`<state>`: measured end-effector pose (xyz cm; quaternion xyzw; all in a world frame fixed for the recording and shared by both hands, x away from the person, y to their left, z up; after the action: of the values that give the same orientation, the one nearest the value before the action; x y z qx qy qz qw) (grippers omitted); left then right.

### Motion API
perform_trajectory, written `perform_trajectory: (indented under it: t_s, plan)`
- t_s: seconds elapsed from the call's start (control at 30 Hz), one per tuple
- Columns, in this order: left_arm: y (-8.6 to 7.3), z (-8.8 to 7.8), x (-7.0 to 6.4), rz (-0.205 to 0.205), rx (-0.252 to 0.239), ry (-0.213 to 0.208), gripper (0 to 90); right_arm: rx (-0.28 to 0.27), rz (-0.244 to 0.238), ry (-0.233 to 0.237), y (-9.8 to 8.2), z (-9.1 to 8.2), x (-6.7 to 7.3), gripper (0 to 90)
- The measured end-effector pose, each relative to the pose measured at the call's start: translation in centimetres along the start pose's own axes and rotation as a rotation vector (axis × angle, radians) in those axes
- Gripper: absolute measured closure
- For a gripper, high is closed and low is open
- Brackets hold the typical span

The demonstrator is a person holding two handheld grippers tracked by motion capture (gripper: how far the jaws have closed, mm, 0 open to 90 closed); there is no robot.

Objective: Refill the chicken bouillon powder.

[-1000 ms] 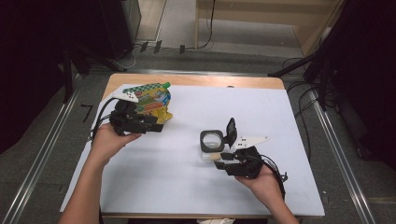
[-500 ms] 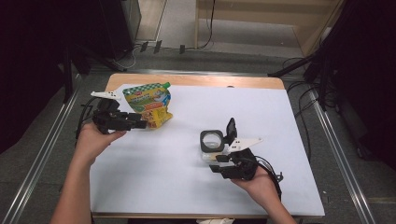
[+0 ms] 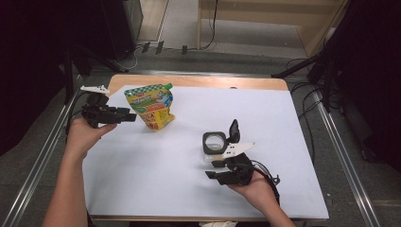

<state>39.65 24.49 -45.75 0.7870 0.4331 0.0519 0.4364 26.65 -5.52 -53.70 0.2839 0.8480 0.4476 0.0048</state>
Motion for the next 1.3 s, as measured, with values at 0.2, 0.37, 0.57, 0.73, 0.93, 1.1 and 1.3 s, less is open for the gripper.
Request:
perform_trajectory:
  t_s: [0.2, 0.37, 0.57, 0.73, 0.93, 1.1, 1.3]
  plan:
    - [0.8, 0.7, 0.8, 0.016, -0.022, 0.016, 44.6, 0.007, 0.000, 0.004, -0.1, 0.4, 0.4, 54.5]
    - [1.5, 1.7, 0.8, 0.039, -0.031, 0.024, 45.2, 0.007, -0.006, 0.006, -0.2, 0.5, 0.7, 54.3]
    - [2.0, 3.0, 0.9, 0.044, -0.034, 0.023, 48.5, 0.007, -0.006, 0.001, -0.4, 0.6, 0.8, 54.0]
    - [2.3, 3.9, 0.7, 0.041, -0.033, 0.021, 54.7, 0.010, -0.002, -0.001, -0.5, 0.8, 0.9, 53.9]
    - [2.6, 4.5, 0.1, 0.033, -0.056, 0.009, 66.8, 0.011, -0.010, 0.004, -0.3, 1.3, 1.1, 53.8]
    - [2.8, 4.7, -0.4, 0.029, -0.061, 0.004, 78.2, 0.004, -0.020, 0.008, 0.0, 1.8, 1.3, 52.8]
    - [3.1, 4.9, -1.9, -0.003, -0.040, -0.043, 90.0, -0.010, -0.033, 0.002, 0.3, 2.3, 1.4, 51.8]
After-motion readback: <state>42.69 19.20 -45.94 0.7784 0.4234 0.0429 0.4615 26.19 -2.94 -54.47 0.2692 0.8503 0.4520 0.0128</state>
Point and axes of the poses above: each handheld gripper's, and its own axes: z roughly forward along the jaws, y roughly out of its top, x roughly to its left, the point moved 10 cm from there along z, roughly forward along the jaws, and after that the axes turned 4 degrees about -x, right-handed, at the moved point
